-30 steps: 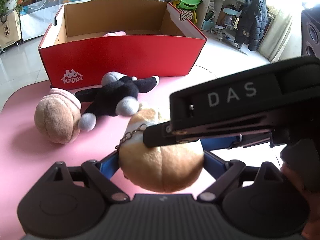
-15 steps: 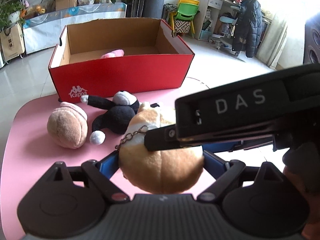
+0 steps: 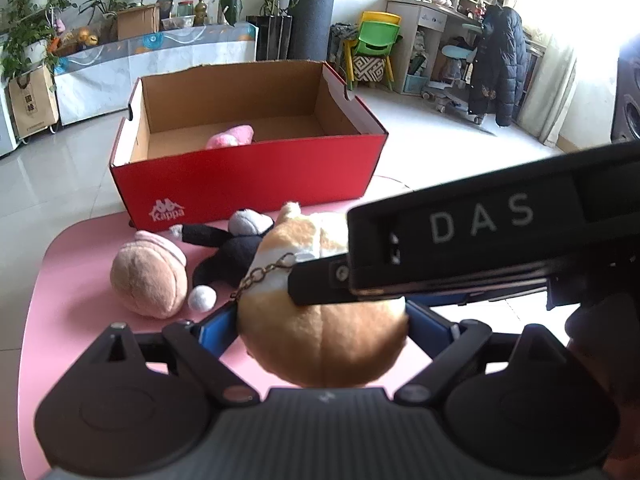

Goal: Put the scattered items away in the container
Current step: 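Lift the hamster plush off the table with both grippers, then carry the hamster plush over the red shoebox with both grippers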

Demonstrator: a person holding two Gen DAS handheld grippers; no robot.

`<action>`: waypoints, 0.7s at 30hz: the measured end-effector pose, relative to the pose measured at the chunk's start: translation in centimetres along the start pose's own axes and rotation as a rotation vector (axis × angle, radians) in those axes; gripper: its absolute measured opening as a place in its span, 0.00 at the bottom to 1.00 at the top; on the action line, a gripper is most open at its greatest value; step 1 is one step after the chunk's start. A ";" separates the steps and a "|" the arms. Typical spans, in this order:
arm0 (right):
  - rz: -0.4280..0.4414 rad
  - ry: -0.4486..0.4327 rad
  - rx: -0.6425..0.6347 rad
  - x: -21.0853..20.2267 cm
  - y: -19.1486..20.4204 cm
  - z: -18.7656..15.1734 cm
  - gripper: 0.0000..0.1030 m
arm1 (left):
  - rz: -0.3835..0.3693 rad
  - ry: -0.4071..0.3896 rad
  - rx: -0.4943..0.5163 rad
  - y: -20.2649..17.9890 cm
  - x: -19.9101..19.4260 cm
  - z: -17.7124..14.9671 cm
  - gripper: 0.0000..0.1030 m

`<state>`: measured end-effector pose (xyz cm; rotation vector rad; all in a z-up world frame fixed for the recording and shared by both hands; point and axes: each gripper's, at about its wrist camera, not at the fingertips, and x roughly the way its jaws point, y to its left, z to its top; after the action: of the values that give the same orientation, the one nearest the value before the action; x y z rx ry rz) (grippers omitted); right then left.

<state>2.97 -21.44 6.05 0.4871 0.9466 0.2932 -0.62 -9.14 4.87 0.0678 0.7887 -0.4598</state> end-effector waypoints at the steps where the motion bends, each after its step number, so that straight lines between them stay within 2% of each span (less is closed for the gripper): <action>1: 0.000 -0.004 -0.007 0.0 0.2 0.1 0.63 | 0.004 -0.002 -0.002 0.1 0.0 0.2 0.88; 13: 0.016 -0.068 -0.085 -0.7 2.1 2.9 0.63 | 0.023 -0.070 0.017 1.4 -0.2 3.9 0.88; 21: 0.013 -0.096 -0.129 -0.6 2.8 5.0 0.63 | 0.026 -0.104 -0.012 1.9 0.5 6.3 0.88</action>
<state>6.70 -20.65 10.42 0.3859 0.8262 0.3370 4.71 -9.04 8.78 0.0430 0.6877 -0.4307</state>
